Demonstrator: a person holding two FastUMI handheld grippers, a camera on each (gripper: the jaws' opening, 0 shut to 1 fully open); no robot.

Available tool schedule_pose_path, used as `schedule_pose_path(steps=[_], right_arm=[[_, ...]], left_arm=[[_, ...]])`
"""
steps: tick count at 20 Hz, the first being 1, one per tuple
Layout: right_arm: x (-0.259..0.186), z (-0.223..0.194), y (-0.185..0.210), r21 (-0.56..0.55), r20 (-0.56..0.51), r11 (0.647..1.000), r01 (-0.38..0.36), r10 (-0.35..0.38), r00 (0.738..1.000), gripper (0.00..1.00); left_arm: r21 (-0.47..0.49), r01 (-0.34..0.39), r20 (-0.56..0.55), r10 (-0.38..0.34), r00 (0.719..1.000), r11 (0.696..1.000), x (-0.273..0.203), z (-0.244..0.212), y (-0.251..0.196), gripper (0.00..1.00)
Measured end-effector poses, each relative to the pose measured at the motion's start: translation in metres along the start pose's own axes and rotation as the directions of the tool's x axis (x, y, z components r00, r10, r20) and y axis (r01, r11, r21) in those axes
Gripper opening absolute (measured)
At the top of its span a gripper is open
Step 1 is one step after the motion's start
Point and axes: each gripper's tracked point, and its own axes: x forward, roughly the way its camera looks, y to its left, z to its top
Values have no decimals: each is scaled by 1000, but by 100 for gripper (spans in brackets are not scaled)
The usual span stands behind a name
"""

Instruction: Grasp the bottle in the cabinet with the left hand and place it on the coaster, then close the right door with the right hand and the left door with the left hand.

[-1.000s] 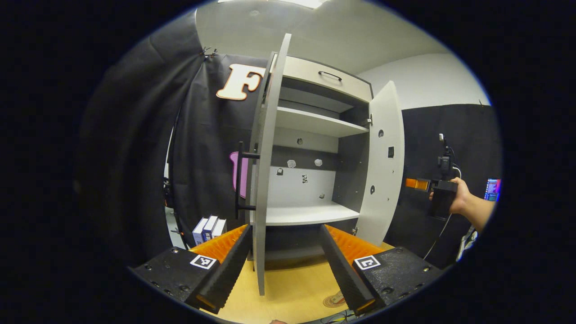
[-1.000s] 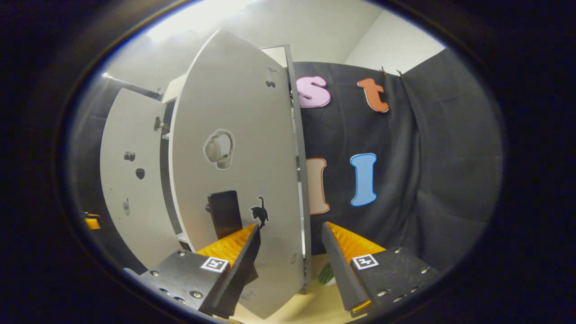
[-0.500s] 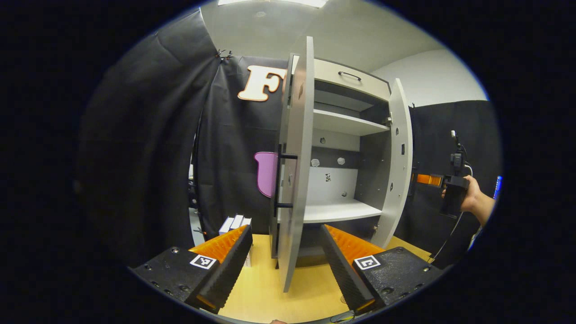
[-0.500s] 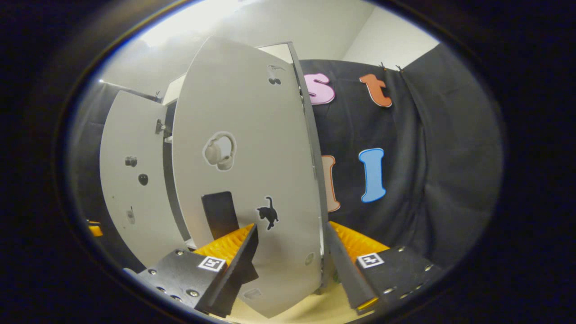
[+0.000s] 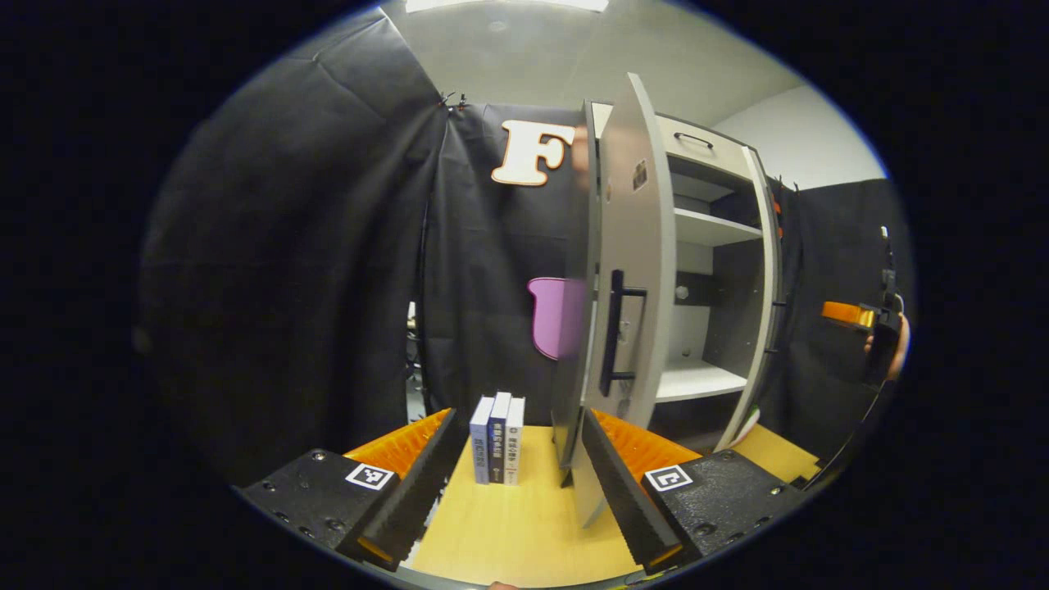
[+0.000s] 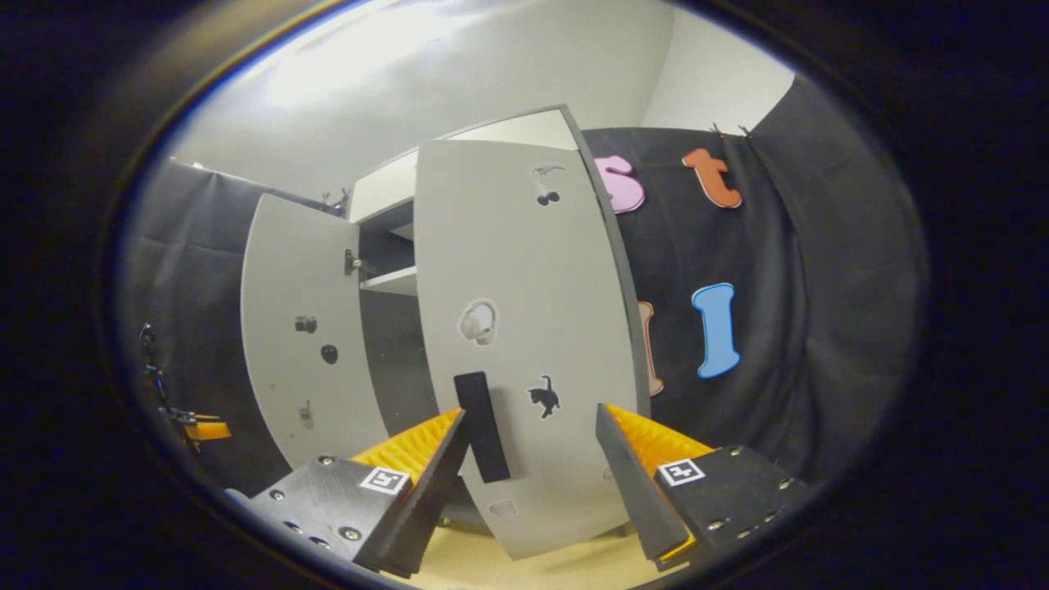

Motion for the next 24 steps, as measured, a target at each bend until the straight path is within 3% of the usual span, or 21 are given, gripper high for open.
schedule_pose_path(steps=[1, 2, 3, 5, 6, 9, 11, 15, 16, 17, 18, 21, 24], right_arm=[[-8, -3, 1, -33, -1, 999, -8, 8, 1000, 95], [-17, -7, 0, -71, 8, 997, -9, 10, 1000, 95], [-26, -10, -3, -110, 23, 994, -1, 4, 1000, 95], [-46, -25, -7, -175, 28, 985, 14, -9, 1000, 95], [-57, -36, -8, -197, 15, 980, 12, -9, 1000, 95], [-95, -60, -9, -171, -25, 985, 8, -12, 1000, 94], [-120, -75, -11, -141, -59, 990, 19, -27, 998, 95], [-177, -85, -21, -157, -75, 985, 71, -84, 994, 94], [-188, -85, -21, -149, -71, 986, 75, -86, 994, 94], [-199, -84, -18, -137, -69, 989, 63, -73, 995, 94], [-206, -86, -13, -128, -66, 991, 46, -55, 996, 95], [-222, -89, -26, -125, -62, 989, 81, -89, 994, 94], [-225, -89, -31, -95, -77, 990, 101, -109, 991, 94]], left_arm=[[26, -29, -3, 29, 1000, 999, 5, -1, 15, 91], [40, -43, -8, 43, 999, 998, 11, -3, 24, 95], [42, -53, -15, 53, 998, 998, 17, -4, 26, 91], [41, -44, -28, 45, 999, 998, 30, -3, 28, 91], [60, -30, -26, 32, 999, 998, 39, 0, 26, 96], [123, -24, -15, 26, 1000, 992, 74, 15, 29, 95], [109, -5, -24, 8, 1000, 994, 95, 21, 17, 96], [40, 114, -51, -112, 992, 993, 136, 23, -37, 92], [41, 134, -80, -131, 988, 990, 143, 18, -51, 96], [60, 143, -97, -137, 986, 988, 142, 17, -57, 92], [49, 180, -45, -178, 983, 982, 148, 23, -68, 82], [0, 206, -70, -205, 976, 979, 145, 15, -91, 82], [33, 180, -69, -177, 982, 983, 148, 15, -101, 83]])
